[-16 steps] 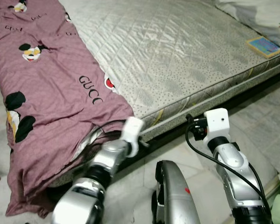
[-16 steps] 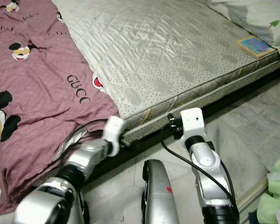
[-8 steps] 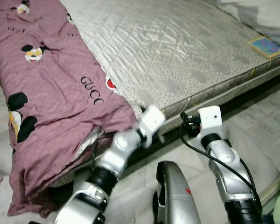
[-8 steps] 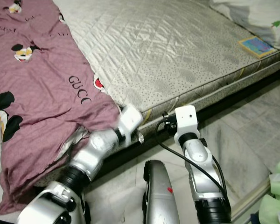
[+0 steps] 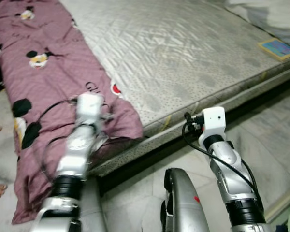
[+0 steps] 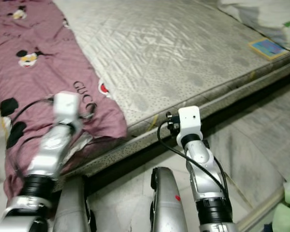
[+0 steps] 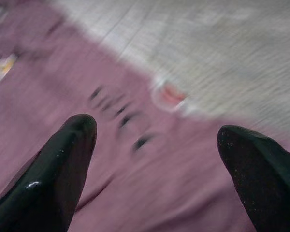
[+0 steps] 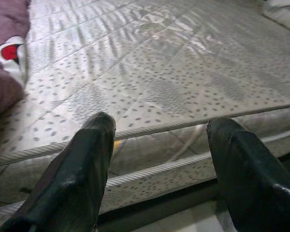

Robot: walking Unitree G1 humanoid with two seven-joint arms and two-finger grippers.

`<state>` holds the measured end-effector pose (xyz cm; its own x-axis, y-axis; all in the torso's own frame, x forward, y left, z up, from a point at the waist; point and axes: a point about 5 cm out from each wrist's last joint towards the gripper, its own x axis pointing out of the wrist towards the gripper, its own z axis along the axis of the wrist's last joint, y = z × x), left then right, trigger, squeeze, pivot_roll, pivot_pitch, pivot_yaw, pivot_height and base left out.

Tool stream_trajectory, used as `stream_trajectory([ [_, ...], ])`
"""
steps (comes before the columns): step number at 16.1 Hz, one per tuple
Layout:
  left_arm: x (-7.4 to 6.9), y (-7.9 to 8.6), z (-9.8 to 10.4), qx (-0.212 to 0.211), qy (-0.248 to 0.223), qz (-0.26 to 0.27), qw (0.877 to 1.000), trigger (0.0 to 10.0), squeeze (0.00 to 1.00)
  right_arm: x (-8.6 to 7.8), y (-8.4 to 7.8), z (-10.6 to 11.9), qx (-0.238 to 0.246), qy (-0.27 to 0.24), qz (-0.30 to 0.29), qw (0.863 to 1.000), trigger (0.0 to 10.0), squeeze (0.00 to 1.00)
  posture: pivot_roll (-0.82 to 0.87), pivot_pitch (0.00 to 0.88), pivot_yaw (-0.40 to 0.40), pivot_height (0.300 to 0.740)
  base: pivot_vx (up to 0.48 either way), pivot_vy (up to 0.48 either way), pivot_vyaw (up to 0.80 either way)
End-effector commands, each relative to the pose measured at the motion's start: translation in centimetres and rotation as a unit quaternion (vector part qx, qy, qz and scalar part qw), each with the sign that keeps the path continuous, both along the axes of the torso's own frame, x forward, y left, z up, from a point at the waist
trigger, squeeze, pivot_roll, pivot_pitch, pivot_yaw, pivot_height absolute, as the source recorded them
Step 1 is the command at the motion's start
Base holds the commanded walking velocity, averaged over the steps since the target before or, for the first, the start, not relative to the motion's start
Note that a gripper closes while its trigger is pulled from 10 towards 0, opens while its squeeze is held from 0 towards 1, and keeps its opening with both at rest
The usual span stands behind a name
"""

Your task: Clean up the room

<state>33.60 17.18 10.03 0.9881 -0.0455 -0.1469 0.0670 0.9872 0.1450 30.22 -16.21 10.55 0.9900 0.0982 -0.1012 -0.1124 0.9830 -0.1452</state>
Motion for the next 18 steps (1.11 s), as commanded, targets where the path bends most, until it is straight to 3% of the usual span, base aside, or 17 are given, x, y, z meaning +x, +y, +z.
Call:
stream_trajectory([
  [1,0.5,1.5,-0.5,0.007,0.027,0.020,0.999,10.0,0.00,0.1,-0.1,0.1,0.004,-0.004,-0.002,1.000,10.0,0.00,-0.05,0.080,-0.001,0.561,0.000,0.000,0.00],
  [2,0.7,2.4,-0.7,0.010,0.038,0.033,0.999,10.0,0.00,0.0,-0.2,0.1,0.003,-0.004,-0.003,1.000,10.0,0.00,-0.05,0.079,0.002,0.561,0.000,0.000,0.00],
  [4,0.7,4.4,-2.5,0.039,0.115,0.036,0.992,10.0,0.00,-0.1,-0.8,0.0,-0.001,-0.004,-0.010,1.000,10.0,0.00,-0.07,0.076,0.008,0.561,0.000,0.000,0.00],
  [6,0.5,4.1,-3.8,0.044,0.172,0.012,0.984,10.0,0.00,-0.1,-1.3,-0.1,-0.005,-0.004,-0.015,1.000,10.0,0.00,-0.07,0.075,0.011,0.561,0.000,0.000,0.00],
  [7,0.5,2.8,-4.6,0.050,0.201,-0.027,0.978,10.0,0.00,-0.2,-1.4,-0.1,-0.007,-0.004,-0.018,1.000,10.0,0.00,-0.08,0.073,0.011,0.561,0.000,0.000,0.00],
  [10,0.5,-1.2,-5.5,0.055,0.219,-0.107,0.968,10.0,0.00,-0.1,-1.6,0.1,-0.011,-0.006,-0.020,1.000,10.0,0.00,-0.09,0.067,0.010,0.561,0.000,0.000,0.00],
  [14,-0.1,-4.1,-6.4,0.070,0.232,-0.177,0.954,10.0,0.00,-0.1,-1.9,0.1,-0.016,-0.007,-0.024,1.000,10.0,0.00,-0.10,0.068,0.010,0.561,0.000,0.000,0.00],
  [18,-1.1,-6.3,-7.4,0.045,0.256,-0.225,0.939,10.0,0.00,-0.1,-1.7,0.0,-0.015,-0.007,-0.025,1.000,10.0,0.00,-0.10,0.064,0.013,0.561,0.000,0.000,0.00],
])
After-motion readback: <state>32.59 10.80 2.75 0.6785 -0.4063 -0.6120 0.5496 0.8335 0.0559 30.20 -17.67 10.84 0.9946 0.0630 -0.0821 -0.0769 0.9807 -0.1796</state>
